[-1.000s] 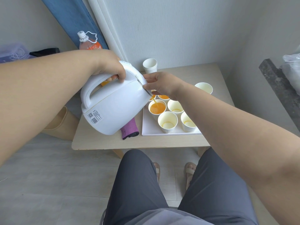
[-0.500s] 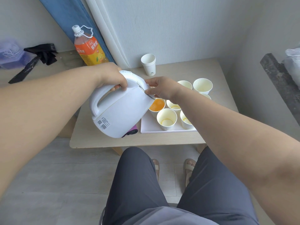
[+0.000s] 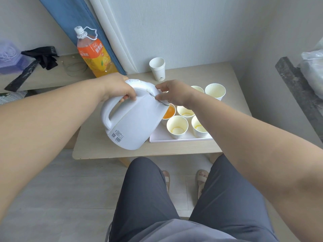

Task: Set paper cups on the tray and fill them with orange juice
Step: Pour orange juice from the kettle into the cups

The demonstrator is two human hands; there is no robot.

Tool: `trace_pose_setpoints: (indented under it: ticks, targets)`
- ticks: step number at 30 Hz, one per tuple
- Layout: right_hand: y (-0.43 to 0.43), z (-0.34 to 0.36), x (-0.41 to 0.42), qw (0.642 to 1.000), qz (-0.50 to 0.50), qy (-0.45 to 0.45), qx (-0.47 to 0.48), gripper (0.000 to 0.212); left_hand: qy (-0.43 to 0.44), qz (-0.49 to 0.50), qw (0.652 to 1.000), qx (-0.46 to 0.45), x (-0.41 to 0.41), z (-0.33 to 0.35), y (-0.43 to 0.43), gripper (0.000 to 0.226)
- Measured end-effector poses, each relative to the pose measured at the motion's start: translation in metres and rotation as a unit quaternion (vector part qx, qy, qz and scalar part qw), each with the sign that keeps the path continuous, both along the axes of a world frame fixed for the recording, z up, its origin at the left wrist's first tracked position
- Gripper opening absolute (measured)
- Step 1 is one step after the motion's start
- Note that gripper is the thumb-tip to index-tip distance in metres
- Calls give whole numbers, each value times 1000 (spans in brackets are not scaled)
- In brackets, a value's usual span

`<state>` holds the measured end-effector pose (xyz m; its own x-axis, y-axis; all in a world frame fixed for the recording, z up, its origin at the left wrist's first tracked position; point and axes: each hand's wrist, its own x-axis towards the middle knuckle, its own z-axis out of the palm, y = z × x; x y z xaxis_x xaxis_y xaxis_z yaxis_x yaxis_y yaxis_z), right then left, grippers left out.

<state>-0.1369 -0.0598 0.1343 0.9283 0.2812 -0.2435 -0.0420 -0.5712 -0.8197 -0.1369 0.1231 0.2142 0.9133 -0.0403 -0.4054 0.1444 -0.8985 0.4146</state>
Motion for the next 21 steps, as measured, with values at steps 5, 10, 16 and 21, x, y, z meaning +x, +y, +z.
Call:
trace_pose_setpoints:
  ticks: [5,10,16,21]
  targets:
    - [-6,13,-15,999,-18,-11,30,50,-9,-20,1000,-4,-4,12,0,21]
    - [-18,22,-39,999,-26,-17,14,47,1,-54,999,7,-6,19,-2,19]
    - [-20,15,-60,997,-47,7,65,34,25,-88,995,24,-13,17,-13,15]
    - [-25,6,-64,992,-73,56,88,34,30,-106,993,43,-17,11,-25,23]
